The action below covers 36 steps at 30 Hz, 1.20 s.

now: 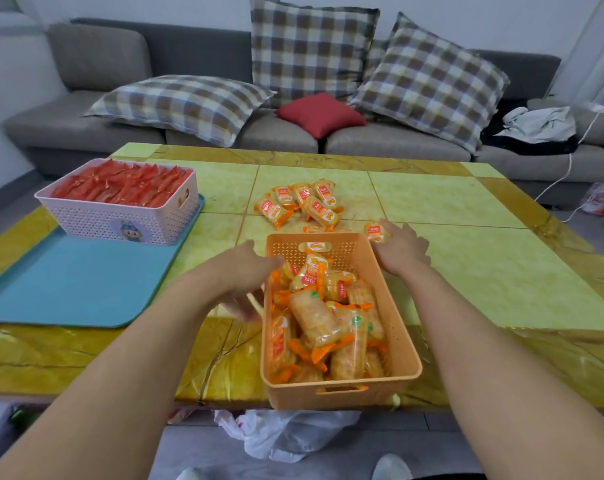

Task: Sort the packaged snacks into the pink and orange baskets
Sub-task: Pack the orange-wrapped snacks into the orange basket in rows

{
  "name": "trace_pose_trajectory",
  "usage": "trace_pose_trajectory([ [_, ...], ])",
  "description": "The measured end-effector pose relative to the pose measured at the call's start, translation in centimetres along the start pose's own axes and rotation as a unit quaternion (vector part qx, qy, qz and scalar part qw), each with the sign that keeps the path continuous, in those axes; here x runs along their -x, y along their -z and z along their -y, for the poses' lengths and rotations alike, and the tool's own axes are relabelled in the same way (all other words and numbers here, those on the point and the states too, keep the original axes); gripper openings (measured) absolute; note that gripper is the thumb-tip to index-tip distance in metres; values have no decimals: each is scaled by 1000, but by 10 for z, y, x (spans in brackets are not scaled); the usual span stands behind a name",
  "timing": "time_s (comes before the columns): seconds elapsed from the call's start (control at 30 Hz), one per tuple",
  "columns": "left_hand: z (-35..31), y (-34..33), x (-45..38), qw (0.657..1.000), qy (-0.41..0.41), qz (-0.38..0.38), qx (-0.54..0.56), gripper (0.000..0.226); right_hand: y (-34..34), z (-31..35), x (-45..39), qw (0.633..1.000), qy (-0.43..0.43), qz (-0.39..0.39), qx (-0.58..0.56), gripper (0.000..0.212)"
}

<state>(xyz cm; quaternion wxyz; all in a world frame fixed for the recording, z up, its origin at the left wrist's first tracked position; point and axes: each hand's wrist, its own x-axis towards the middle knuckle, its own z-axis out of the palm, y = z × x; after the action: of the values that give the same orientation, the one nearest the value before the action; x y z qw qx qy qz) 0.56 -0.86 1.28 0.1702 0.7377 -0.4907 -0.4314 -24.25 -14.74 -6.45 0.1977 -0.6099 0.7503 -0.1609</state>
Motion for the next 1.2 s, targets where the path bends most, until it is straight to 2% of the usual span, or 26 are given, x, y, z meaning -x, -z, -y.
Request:
trace_pose_trajectory([
  [0.03,0,2,-10,997,-24,-66,-9,63,-3,1,-2,1000,0,17,4,72],
  [0.1,-7,7,-32,974,-93,-200,-57,64,-6,5,-8,999,6,30,13,67],
  [0.17,-25,8,-53,957,-139,-241,-79,56,-11,9,-22,999,4,33,33,61],
  [0.3,-74,-4,-93,960,-154,-144,-186,56,-24,12,-41,995,6,79,66,48],
  [0.4,-98,-15,-116,958,-97,-44,-265,54,-21,13,-42,996,27,44,73,43],
  [0.5,-109,-22,-131,951,-54,48,-300,49,-21,12,-41,996,46,16,80,41],
  [0.57,-109,-26,-141,949,-49,59,-306,47,-23,8,-41,995,34,31,86,44],
  [0.67,-105,-31,-151,937,-68,9,-341,41,-24,6,-38,995,33,17,90,45],
  [0.77,-95,-32,-164,956,-77,-50,-278,32,-21,5,-31,996,41,-42,61,47],
  [0.83,-90,-27,-163,975,-92,-122,-160,28,-15,3,-28,996,42,-74,3,48],
  [0.9,-92,-18,-156,969,-140,-194,-60,36,-2,4,-26,991,59,-106,-54,47],
  [1.0,-98,-6,-120,944,-226,-213,108,42,32,19,-13,976,106,-131,-140,45],
  [1.07,-91,-5,-93,922,-242,-222,206,48,52,31,3,968,142,-125,-167,47],
  [1.13,-69,-13,-63,921,-221,-219,235,64,65,41,26,962,179,-110,-176,51],
  [1.2,-41,-26,-41,933,-199,-224,201,67,69,50,48,959,205,-83,-178,53],
])
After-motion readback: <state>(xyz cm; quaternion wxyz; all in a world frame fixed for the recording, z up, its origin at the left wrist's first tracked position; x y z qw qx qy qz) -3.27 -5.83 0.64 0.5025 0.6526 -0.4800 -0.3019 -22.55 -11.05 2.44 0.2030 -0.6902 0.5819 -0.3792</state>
